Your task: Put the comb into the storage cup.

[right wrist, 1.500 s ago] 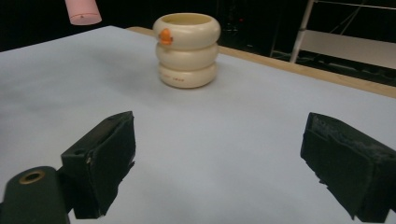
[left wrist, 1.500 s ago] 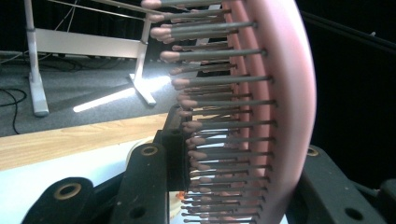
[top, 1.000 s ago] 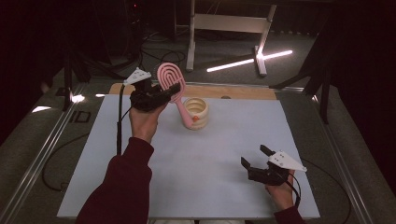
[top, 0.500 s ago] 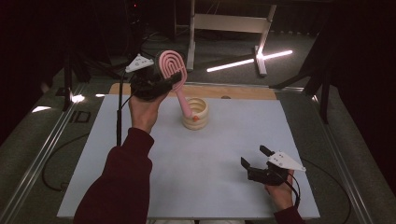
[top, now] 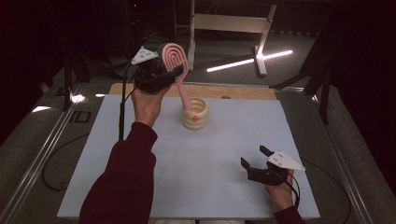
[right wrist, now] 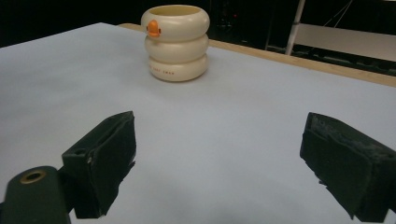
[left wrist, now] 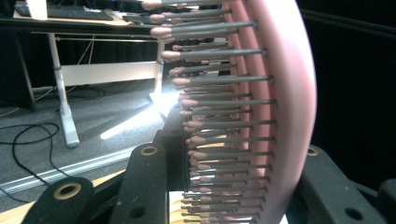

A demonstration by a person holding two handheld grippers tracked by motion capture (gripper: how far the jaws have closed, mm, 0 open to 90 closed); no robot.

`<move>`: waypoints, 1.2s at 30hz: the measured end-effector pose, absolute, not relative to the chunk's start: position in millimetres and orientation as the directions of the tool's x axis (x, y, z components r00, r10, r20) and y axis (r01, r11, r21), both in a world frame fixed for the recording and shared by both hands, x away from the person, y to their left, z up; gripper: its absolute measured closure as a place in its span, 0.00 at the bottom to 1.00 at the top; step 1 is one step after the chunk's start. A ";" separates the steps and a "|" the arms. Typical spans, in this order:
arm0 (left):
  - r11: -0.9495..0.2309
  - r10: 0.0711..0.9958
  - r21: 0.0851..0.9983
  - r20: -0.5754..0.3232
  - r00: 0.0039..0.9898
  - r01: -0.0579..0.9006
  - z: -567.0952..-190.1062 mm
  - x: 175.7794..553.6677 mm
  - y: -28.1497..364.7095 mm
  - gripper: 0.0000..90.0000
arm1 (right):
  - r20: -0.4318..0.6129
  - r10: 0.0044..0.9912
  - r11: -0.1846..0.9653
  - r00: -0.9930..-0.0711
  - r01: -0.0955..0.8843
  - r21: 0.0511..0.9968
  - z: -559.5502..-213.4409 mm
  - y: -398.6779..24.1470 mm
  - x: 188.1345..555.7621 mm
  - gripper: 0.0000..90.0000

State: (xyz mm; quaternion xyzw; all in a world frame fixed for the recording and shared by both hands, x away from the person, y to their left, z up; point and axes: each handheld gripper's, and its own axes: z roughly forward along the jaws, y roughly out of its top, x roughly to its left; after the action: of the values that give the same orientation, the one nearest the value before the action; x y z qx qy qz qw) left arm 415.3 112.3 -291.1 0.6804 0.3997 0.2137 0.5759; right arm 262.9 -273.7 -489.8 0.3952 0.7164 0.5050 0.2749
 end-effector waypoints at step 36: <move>-0.010 0.825 0.942 -0.181 0.535 0.335 -320.2 444.1 91.6 0.71 | 0.020 0.854 0.153 -0.519 0.289 0.945 -489.2 -277.7 263.5 0.12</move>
State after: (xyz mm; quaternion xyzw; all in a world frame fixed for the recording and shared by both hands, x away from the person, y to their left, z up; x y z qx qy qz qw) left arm 444.1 91.6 -320.2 0.6759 0.4290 0.2199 0.5575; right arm 263.5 -277.7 -489.2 0.4045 0.7070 0.5097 0.2772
